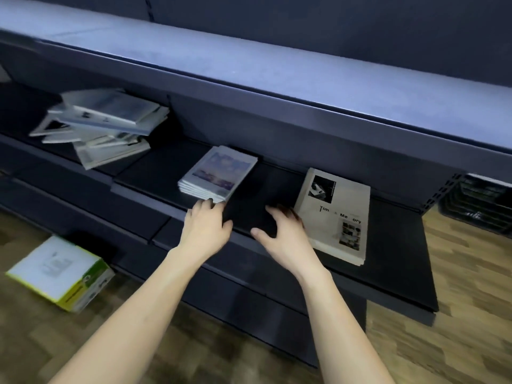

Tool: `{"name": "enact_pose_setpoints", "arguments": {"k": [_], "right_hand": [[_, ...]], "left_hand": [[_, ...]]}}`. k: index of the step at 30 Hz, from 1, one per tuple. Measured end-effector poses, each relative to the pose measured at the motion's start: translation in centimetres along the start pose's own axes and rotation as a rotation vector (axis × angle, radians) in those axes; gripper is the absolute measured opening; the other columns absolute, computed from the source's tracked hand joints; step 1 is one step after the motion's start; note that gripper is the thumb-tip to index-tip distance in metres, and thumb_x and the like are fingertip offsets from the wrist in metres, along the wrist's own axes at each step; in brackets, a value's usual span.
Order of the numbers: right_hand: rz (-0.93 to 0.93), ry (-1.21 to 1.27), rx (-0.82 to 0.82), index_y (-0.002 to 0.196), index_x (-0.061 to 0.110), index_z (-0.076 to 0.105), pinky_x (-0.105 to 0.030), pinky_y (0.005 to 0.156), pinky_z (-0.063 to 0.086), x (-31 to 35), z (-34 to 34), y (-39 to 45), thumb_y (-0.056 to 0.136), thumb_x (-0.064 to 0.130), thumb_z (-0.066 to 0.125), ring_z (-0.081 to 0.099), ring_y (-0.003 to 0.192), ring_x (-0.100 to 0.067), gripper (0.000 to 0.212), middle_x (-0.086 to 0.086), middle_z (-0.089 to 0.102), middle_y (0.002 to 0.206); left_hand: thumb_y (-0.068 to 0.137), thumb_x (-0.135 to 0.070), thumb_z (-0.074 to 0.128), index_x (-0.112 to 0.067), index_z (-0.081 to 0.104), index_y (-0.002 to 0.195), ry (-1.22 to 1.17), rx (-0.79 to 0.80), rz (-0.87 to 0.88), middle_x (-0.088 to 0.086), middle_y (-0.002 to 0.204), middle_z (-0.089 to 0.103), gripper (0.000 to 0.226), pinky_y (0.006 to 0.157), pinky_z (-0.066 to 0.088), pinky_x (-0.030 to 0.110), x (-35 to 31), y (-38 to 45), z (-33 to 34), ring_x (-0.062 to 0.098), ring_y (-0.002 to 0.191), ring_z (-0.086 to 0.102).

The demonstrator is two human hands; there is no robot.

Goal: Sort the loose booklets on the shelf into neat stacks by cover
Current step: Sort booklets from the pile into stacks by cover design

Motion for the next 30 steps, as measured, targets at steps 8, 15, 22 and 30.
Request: {"name": "enact_pose_setpoints", "arguments": {"k": [8,15,22,30], "right_hand": [[-0.116,0.049,0.051,0.149,0.026,0.041,-0.043,0.118,0.026,7.8,4.5,1.2,0.091,0.059,0.055,0.03,0.143,-0.022,0.068,-0.001,0.038,0.154],[-0.178,0.108,0.116,0.152,0.024,0.035,-0.044,0.12,0.023,16.7,11.2,2.0,0.096,0.06,0.046,0.024,0.147,-0.014,0.067,0.001,0.032,0.158],[-0.17,0.154,0.152,0.155,0.026,0.029,-0.043,0.123,0.018,24.4,17.8,3.5,0.096,0.054,0.051,0.011,0.151,-0.013,0.069,0.004,0.023,0.162],[-0.155,0.205,0.209,0.154,0.029,0.03,-0.037,0.121,0.021,30.3,23.8,5.3,0.097,0.047,0.055,0.014,0.149,-0.007,0.065,0.008,0.022,0.162]], "left_hand": [[0.098,-0.038,0.048,-0.017,0.036,0.149,-0.062,-0.045,-0.12,0.009,0.155,0.033,0.057,0.119,0.02,0.045,7.9,-1.8,-2.5,0.027,0.146,0.019],[0.099,-0.037,0.046,-0.018,0.032,0.152,-0.114,-0.054,-0.215,0.009,0.158,0.028,0.058,0.12,0.015,0.045,18.1,-3.2,-6.0,0.029,0.149,0.013],[0.1,-0.037,0.046,-0.019,0.03,0.152,-0.123,-0.075,-0.241,0.009,0.159,0.025,0.058,0.121,0.013,0.045,27.7,-3.7,-9.5,0.03,0.15,0.01],[0.1,-0.039,0.045,-0.02,0.029,0.152,-0.11,-0.107,-0.297,0.008,0.159,0.025,0.057,0.121,0.013,0.044,35.8,-3.5,-12.4,0.029,0.149,0.012]]}}
Point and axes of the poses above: each hand's wrist, its own y-axis towards the middle knuckle, its own z-axis out of the palm, x = y × z, the point moved 2 cm from there along y, towards the middle knuckle
